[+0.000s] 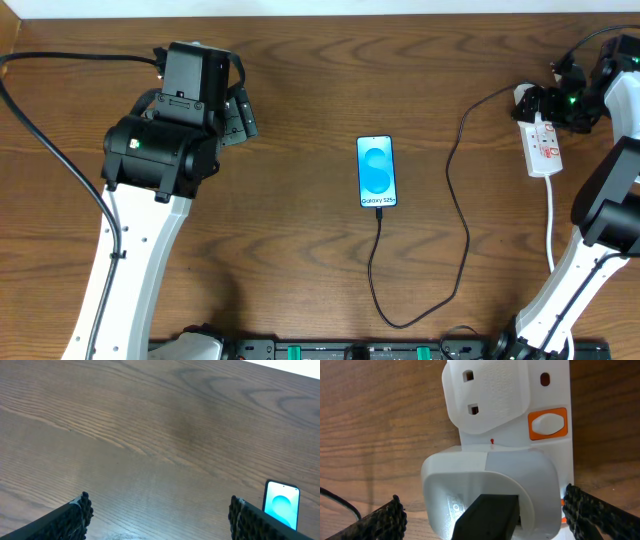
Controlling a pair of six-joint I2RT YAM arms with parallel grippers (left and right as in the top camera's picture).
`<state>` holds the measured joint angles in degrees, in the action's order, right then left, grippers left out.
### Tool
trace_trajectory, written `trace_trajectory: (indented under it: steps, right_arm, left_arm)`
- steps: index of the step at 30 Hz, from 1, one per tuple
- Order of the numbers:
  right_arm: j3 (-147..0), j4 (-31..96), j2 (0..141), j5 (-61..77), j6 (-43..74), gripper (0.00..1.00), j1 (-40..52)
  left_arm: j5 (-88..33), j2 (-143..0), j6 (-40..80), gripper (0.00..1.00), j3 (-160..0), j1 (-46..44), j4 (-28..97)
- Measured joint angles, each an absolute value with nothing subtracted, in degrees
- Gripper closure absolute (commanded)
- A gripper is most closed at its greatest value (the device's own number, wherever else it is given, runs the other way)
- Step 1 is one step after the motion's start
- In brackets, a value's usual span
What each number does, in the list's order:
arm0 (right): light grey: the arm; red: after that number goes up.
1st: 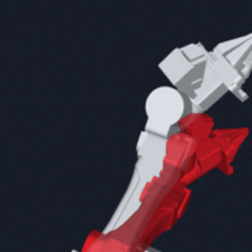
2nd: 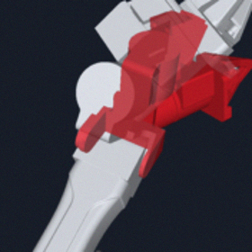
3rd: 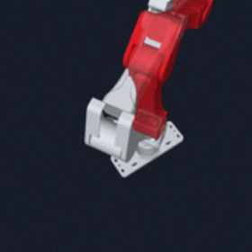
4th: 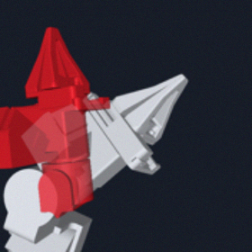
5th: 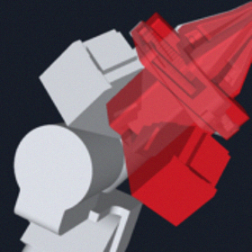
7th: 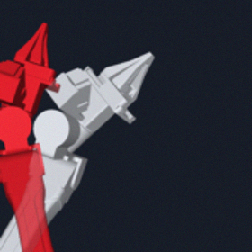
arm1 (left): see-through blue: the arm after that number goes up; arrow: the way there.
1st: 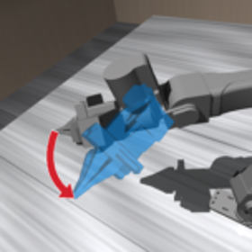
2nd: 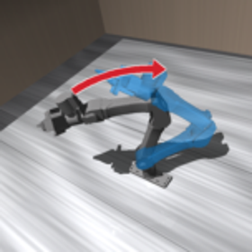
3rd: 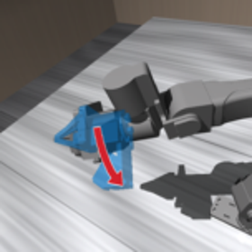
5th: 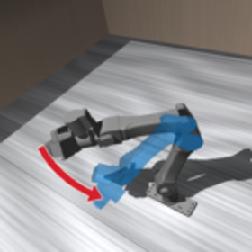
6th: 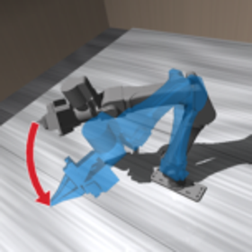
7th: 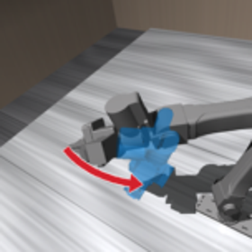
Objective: Plug charger to phone and switch on socket
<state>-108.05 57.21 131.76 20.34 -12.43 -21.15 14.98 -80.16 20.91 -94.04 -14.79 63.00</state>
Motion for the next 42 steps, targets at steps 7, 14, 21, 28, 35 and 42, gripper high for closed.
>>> trace_trajectory:
  steps: [7, 14, 21, 28, 35, 42]
  right_arm:
    - [-107.9, 57.4, 131.5, 21.7, -12.4, 0.01, -21.2]
    - [-107.9, 58.3, 131.2, 24.5, -12.4, 0.01, -21.3]
    - [-108.0, 58.3, 131.2, 24.3, -12.1, 0.01, -21.1]
    - [-108.2, 58.6, 131.2, 23.4, -12.0, 0.01, -20.8]
    - [-107.8, 58.7, 131.1, 22.5, -12.1, 0.01, -20.4]
    - [-102.2, 53.3, 128.6, 22.6, -12.4, 0.01, -20.4]
  left_arm:
    - [15.0, -80.2, 20.9, 0.11, -94.0, -14.8, 63.0]
    - [15.0, -80.2, 20.9, 0.11, -94.0, -14.8, 63.0]
    - [15.0, -80.2, 20.9, 0.11, -94.0, -14.8, 63.0]
    - [15.0, -80.2, 20.9, 0.11, -94.0, -14.8, 63.0]
    - [15.0, -80.2, 20.9, 0.11, -94.0, -14.8, 63.0]
    - [15.0, -80.2, 20.9, 0.11, -94.0, -14.8, 63.0]
